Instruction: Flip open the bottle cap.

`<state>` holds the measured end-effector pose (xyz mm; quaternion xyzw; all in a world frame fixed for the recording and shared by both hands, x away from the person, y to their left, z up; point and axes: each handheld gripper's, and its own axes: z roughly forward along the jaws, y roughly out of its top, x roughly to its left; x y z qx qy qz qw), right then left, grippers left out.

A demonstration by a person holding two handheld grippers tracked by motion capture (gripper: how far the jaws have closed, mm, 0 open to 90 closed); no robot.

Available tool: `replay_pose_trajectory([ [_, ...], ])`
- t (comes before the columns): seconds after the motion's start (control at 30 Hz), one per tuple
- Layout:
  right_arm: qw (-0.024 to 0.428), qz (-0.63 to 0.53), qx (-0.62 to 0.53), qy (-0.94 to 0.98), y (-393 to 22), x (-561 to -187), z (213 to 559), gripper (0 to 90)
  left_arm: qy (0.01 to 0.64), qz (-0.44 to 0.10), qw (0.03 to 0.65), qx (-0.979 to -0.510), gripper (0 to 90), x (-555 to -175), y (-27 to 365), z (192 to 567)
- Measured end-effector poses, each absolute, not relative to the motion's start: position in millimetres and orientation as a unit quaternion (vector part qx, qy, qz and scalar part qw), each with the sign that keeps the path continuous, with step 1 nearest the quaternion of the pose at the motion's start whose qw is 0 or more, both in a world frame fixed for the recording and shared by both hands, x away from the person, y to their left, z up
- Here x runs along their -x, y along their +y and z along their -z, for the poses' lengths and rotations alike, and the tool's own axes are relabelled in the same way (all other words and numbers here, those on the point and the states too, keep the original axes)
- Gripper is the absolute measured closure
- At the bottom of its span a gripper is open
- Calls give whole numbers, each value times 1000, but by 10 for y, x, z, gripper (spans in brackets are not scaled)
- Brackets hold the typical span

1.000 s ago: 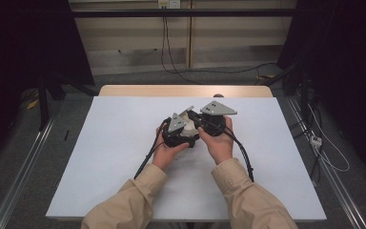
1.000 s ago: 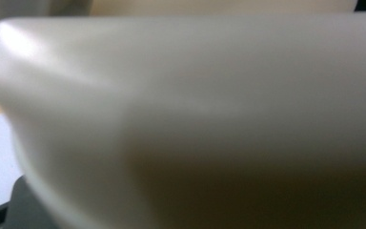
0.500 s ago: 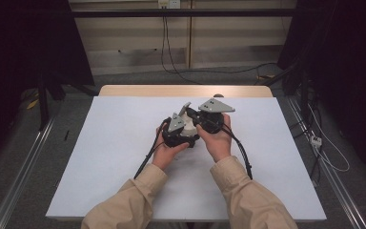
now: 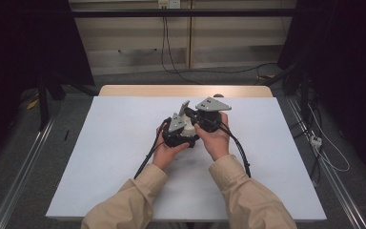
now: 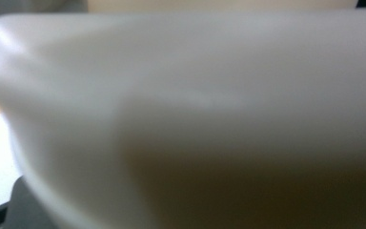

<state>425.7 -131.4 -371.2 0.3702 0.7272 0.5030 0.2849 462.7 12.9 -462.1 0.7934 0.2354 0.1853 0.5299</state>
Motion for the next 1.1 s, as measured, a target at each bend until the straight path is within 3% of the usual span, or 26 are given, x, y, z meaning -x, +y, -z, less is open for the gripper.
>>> replay_pose_trajectory([
  [1.1, 287, -502, -370, 728, -1235, -4398, 3710, 900, 239, -185, 529, -793, 183, -4628, 122, 4622],
])
